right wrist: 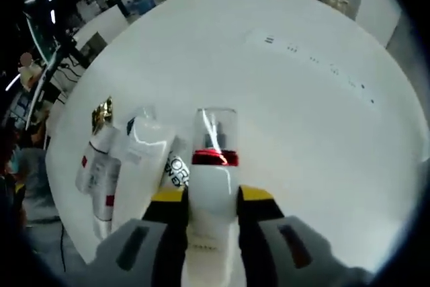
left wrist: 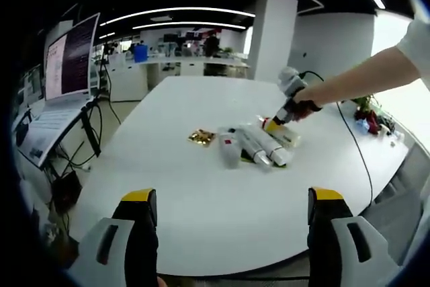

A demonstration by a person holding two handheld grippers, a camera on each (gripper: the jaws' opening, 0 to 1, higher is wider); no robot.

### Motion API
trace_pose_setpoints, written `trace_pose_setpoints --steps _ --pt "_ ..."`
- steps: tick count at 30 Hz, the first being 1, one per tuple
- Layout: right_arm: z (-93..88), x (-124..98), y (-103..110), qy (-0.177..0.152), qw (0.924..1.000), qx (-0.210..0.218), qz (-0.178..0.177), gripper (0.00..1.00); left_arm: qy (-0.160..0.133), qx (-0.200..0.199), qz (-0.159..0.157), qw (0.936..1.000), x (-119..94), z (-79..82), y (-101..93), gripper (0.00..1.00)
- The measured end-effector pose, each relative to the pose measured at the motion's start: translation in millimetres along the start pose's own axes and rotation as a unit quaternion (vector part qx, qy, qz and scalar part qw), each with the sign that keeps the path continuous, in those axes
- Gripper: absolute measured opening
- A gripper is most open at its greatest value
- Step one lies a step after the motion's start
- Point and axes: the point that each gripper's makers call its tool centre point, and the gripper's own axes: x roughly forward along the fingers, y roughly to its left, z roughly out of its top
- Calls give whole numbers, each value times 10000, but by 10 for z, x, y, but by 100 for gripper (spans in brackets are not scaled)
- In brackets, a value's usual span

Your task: Arrange the skincare products in the storage area until every visible bottle or jar stands upright without overlapping.

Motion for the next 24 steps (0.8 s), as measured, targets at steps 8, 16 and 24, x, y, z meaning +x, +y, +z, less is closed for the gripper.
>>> trace_pose_setpoints --steps 8,16,24 --pt "-6 -125 -34 -264 9996 50 19 27 -31 50 -35 10000 -6 17 -27 91" --pt "12 -355 -109 -733 9970 235 -72 27 -41 94 -51 9999 -11 32 -47 91" --pt "-12 -605 -102 -1249 9914 340 -167 26 -96 154 -12 9998 -23 49 -35 90"
